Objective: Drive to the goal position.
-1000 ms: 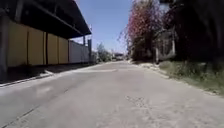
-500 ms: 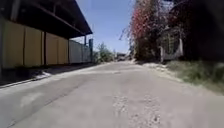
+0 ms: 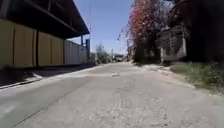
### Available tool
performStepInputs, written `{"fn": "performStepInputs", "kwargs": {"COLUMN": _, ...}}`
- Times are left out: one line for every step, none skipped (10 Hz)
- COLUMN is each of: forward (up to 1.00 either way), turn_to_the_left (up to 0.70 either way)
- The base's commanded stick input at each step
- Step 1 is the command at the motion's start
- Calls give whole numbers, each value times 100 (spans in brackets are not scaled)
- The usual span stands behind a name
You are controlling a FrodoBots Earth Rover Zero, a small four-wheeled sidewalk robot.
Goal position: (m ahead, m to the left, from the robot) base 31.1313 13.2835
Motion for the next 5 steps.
{"fn": "performStepInputs", "kwargs": {"forward": 100, "turn_to_the_left": 2}}
{"fn": "performStepInputs", "kwargs": {"forward": 100, "turn_to_the_left": 2}}
{"fn": "performStepInputs", "kwargs": {"forward": 100, "turn_to_the_left": 2}}
{"fn": "performStepInputs", "kwargs": {"forward": 100, "turn_to_the_left": 2}}
{"fn": "performStepInputs", "kwargs": {"forward": 100, "turn_to_the_left": -11}}
